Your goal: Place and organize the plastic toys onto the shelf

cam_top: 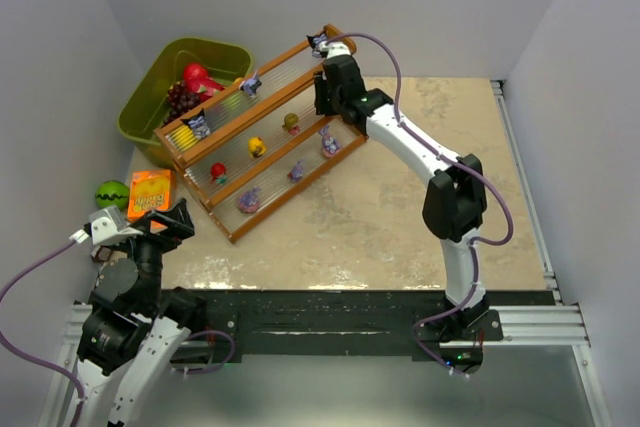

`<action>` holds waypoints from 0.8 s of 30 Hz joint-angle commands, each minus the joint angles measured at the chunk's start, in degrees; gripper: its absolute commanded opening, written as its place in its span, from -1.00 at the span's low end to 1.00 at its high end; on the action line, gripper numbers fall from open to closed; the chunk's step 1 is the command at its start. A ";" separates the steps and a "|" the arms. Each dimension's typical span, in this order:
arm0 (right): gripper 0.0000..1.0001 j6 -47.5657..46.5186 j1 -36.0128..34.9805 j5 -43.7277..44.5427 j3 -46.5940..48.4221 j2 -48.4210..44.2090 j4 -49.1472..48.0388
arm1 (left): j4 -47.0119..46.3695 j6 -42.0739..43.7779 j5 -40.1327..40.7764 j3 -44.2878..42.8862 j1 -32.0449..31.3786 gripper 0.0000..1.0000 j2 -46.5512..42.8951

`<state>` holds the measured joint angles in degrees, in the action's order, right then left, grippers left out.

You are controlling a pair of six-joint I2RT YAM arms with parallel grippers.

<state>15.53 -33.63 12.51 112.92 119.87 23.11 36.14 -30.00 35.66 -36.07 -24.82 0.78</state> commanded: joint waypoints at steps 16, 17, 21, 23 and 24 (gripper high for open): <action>-0.18 1.43 0.05 2.08 4.94 1.33 2.11 | -1.51 -0.32 0.64 -0.14 0.21 0.99 -4.38; -0.17 1.61 0.05 2.08 5.02 1.41 2.20 | -1.42 -0.32 0.64 -0.14 0.21 0.99 -4.38; -0.15 1.96 0.05 1.73 5.20 1.50 2.11 | -1.51 -0.32 0.64 -0.14 0.21 0.99 -4.47; -0.14 2.05 0.05 1.37 5.03 1.42 1.94 | -1.42 -0.32 0.64 -0.14 0.21 0.99 -4.47; -0.13 2.14 -0.03 1.20 4.68 1.33 1.41 | -1.42 -0.32 0.64 -0.14 0.21 0.99 -4.47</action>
<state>16.88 -33.63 13.91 115.48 120.70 26.17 36.14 -30.00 35.66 -36.07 -24.82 0.78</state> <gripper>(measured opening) 0.427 0.995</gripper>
